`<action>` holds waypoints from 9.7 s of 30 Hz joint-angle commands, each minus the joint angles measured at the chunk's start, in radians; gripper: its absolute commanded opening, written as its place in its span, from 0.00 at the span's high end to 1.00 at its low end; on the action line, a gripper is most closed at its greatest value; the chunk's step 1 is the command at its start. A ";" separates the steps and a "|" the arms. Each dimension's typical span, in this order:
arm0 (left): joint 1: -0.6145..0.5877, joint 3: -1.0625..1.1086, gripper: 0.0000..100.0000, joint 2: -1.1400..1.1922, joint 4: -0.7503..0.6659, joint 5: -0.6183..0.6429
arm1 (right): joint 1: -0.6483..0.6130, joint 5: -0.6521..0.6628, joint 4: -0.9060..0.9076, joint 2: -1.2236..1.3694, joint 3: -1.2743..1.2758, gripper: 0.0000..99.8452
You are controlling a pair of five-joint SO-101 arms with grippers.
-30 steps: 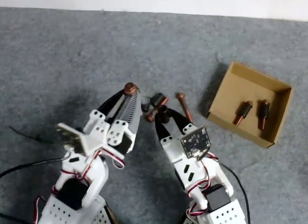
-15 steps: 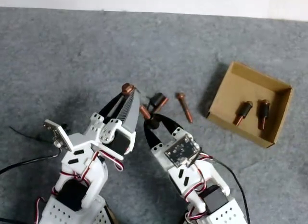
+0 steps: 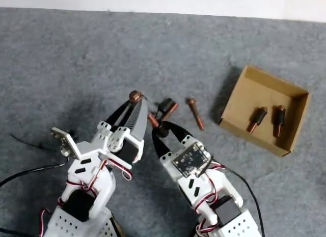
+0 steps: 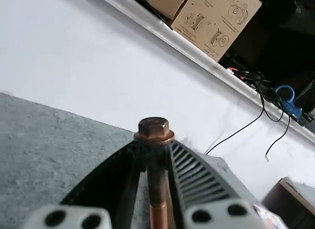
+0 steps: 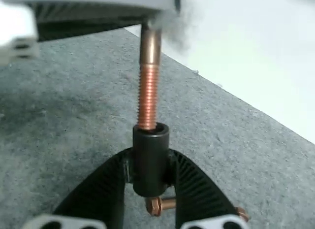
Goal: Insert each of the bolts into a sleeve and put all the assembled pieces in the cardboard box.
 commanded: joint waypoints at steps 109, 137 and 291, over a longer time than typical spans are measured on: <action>-0.374 0.102 0.99 -0.002 0.169 0.080 | 0.929 -0.253 0.079 1.917 -1.291 0.93; -0.433 0.101 0.99 -0.008 0.163 0.084 | 0.298 -0.281 0.335 1.426 -1.066 0.73; -0.562 0.101 0.99 -0.005 0.121 0.157 | 0.070 -0.160 0.344 1.805 -1.104 0.84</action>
